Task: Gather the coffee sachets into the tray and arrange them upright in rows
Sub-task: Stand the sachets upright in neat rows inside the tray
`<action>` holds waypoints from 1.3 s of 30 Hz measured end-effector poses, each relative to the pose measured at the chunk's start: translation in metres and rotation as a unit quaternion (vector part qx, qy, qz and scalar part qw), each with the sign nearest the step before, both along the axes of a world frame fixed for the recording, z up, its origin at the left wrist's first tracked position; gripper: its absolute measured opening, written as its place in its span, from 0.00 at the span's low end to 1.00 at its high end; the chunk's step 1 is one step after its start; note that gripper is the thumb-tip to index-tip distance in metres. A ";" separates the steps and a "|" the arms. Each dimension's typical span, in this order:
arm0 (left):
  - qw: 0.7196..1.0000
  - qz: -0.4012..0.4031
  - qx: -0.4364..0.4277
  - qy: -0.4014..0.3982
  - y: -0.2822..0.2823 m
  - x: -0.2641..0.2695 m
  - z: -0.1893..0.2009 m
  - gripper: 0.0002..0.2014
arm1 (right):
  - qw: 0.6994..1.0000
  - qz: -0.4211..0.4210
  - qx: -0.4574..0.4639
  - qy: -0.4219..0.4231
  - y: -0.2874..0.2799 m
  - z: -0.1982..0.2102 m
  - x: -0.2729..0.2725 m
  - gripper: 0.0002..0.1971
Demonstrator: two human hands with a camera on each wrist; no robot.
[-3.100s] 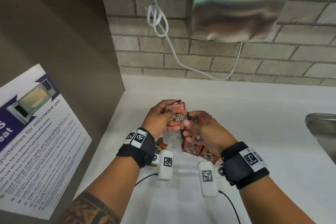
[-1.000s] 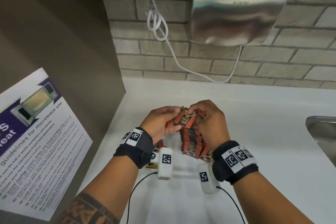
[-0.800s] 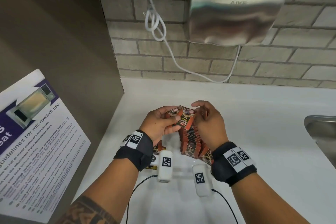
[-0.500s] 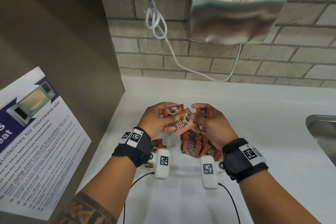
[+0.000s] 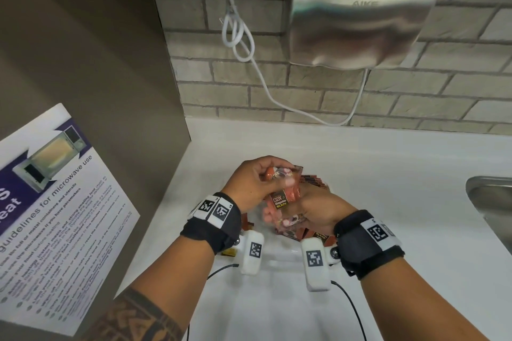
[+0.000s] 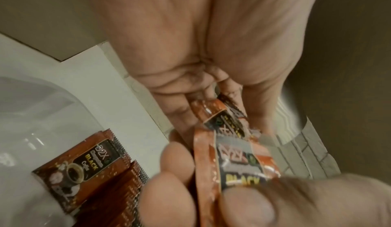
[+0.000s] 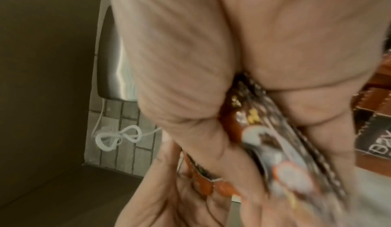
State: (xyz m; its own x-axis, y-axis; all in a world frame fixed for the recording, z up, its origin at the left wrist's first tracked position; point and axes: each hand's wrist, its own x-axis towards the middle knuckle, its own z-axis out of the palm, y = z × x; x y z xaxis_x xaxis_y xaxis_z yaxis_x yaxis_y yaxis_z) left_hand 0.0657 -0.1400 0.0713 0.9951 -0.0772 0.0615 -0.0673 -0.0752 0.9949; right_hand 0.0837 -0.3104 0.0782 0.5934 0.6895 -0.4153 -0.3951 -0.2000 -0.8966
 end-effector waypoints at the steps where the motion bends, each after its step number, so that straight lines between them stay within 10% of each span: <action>1: 1.000 0.023 -0.004 0.002 0.003 0.001 0.000 0.11 | 1.000 -0.018 0.019 0.010 -0.002 -0.001 -0.001 0.15; 5: 0.997 0.070 -0.011 0.013 0.017 0.002 -0.004 0.18 | 0.989 -0.145 0.014 0.003 -0.007 0.001 0.001 0.12; 12: 0.998 0.012 0.045 0.032 0.015 -0.003 -0.002 0.20 | 0.933 -0.252 -0.050 -0.253 0.003 0.011 0.013 0.21; 24: 0.994 0.104 -0.003 -0.015 0.017 0.001 -0.002 0.23 | 0.985 -0.135 -0.038 -0.096 0.007 0.004 0.003 0.15; 30: 0.992 0.086 -0.088 0.039 0.019 0.000 -0.005 0.24 | 0.970 -0.242 0.024 -0.028 0.004 -0.001 0.007 0.09; 39: 0.999 0.044 0.022 -0.011 0.026 0.000 -0.005 0.24 | 0.992 -0.122 -0.002 -0.037 0.002 -0.001 0.008 0.20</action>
